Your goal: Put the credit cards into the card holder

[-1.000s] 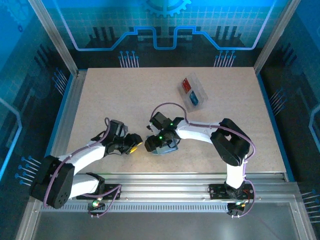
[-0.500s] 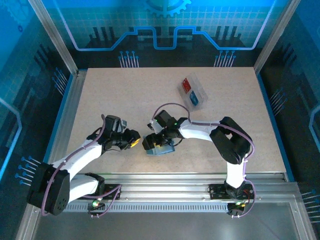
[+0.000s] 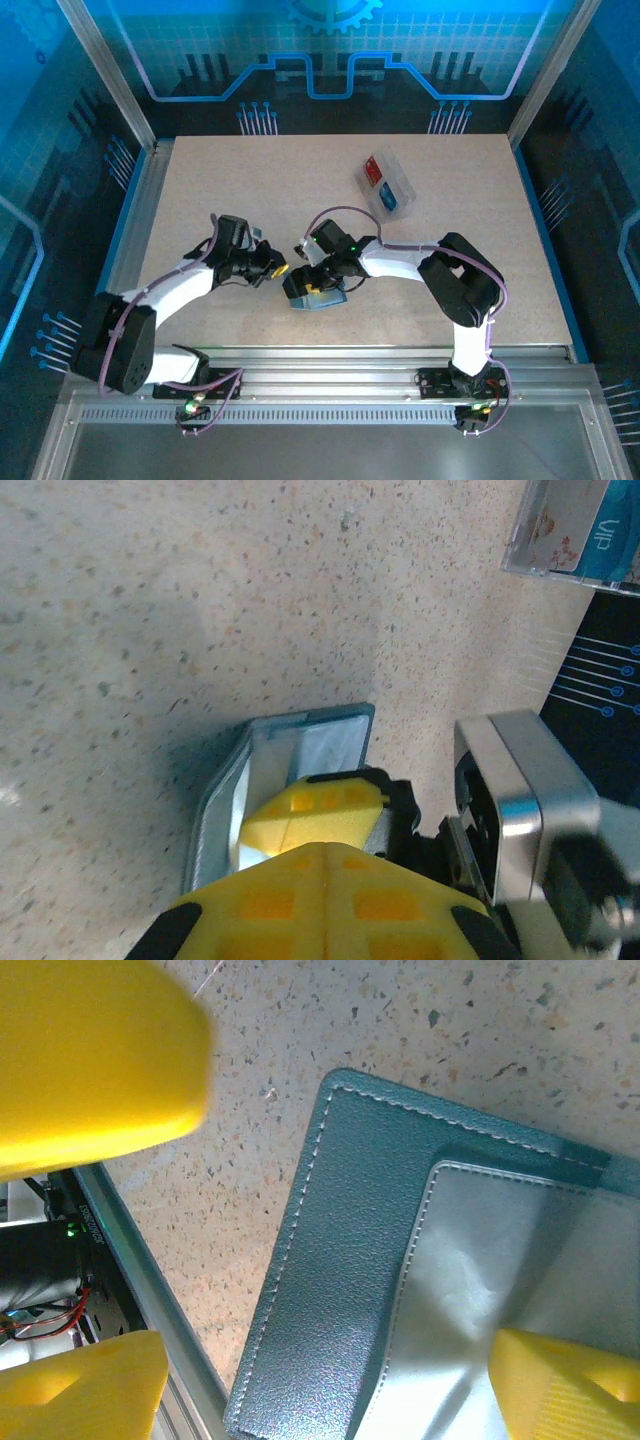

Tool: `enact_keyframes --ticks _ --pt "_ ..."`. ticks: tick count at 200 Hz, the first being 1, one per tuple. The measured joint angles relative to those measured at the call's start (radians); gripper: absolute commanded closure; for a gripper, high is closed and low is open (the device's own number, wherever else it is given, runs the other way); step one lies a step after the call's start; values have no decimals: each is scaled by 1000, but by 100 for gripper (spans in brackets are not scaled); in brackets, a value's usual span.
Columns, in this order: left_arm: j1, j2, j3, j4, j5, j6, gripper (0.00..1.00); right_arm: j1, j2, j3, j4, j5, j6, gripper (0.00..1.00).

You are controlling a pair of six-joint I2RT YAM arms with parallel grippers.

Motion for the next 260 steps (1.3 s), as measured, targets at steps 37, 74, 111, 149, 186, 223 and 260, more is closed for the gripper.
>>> enact_keyframes --ticks 37,74,111,149,186,223,260 --pt "-10 129 23 58 24 1 95 -6 0 -2 3 -11 0 14" --pt "-24 198 10 97 26 2 95 -8 0 -2 1 -14 -10 14" --pt "-24 230 -26 126 23 12 95 -16 -5 0 -18 -14 -28 13" --pt "-24 247 -49 143 23 45 95 -31 -35 10 -58 -16 -47 12" --pt "-24 255 -49 156 27 77 95 -55 -92 36 -98 -13 -71 15" --pt "-24 256 -51 165 27 89 94 -84 -113 62 -163 44 -96 46" --pt "-24 255 -51 164 30 103 93 -96 -95 62 -217 122 -109 90"
